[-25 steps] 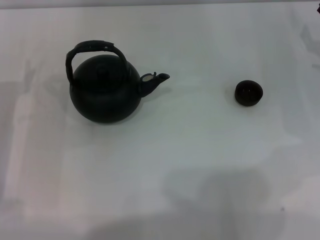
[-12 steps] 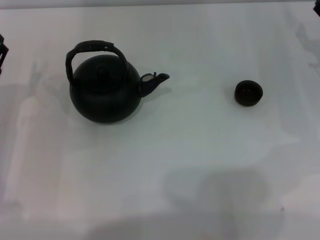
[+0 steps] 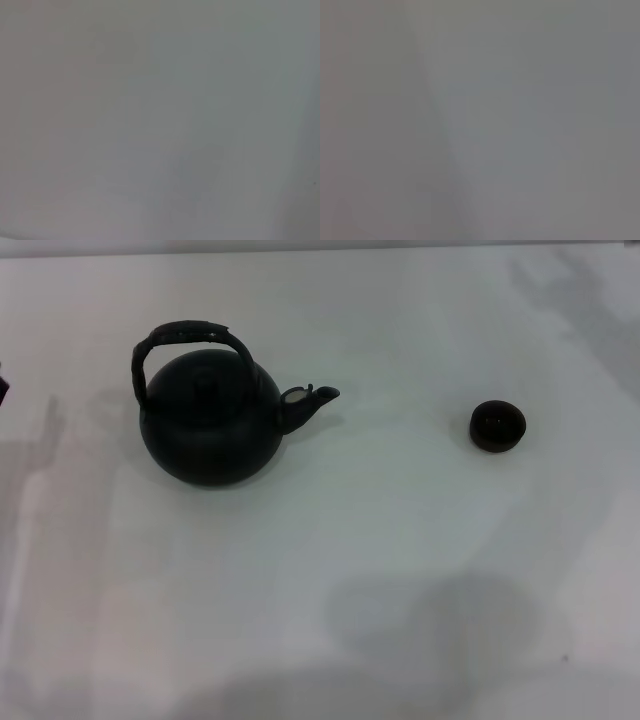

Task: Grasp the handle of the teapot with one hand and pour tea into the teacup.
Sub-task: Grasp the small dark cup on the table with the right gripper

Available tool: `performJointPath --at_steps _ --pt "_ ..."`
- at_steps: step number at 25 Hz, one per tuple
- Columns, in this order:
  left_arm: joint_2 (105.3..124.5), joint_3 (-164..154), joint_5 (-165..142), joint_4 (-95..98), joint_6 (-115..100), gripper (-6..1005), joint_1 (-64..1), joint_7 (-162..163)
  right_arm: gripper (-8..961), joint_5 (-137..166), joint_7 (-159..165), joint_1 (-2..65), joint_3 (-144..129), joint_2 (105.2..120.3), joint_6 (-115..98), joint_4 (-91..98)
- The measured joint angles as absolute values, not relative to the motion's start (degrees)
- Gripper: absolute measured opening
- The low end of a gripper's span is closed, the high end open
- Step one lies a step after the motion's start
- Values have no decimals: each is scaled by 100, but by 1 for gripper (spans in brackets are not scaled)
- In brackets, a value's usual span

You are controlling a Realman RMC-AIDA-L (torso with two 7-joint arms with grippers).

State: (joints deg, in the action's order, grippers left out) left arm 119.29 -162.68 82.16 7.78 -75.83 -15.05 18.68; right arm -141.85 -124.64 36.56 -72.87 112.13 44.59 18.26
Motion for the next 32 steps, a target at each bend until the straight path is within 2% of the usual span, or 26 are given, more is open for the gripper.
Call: performJointPath --at_steps 3,6,10,13,15,17,20,21,22,32 --pt "11921 -16268 8161 781 -7675 876 -1398 1869 798 -13155 -11370 3750 -7584 10972 4496 2348" --pt "11911 -16268 8128 761 -7688 876 -1351 1876 803 -11724 -10206 3852 -7595 10806 4670 2918" --pt "11908 -16268 8080 739 -7691 876 -1301 1873 806 -9937 -8978 4070 -7550 10657 5290 3517" --pt "11902 -16268 8061 728 -7691 875 -1268 1872 806 -8948 -8358 4278 -7541 10626 5869 3727" --pt "11900 -16268 8058 719 -7691 875 -1254 1872 806 -8156 -7939 4383 -7541 10681 6327 4007" --pt "11900 -16269 8056 711 -7692 875 -1245 1872 806 -7223 -7376 4417 -7555 10830 6678 4457" --pt "11900 -16268 8050 651 -7689 875 -1239 1872 806 -5543 -6522 4324 -7554 11306 6909 5429" --pt "11900 -16268 8049 635 -7688 875 -1237 1872 806 -5543 -6522 4324 -7554 11306 6909 5429" --pt "11900 -16268 8048 628 -7686 875 -1237 1872 806 -4457 -5978 4230 -7761 11548 7061 6054" --pt "11904 -16268 7994 629 -7689 875 -1222 1871 807 -3598 -4784 4419 -9268 11567 7262 6280"
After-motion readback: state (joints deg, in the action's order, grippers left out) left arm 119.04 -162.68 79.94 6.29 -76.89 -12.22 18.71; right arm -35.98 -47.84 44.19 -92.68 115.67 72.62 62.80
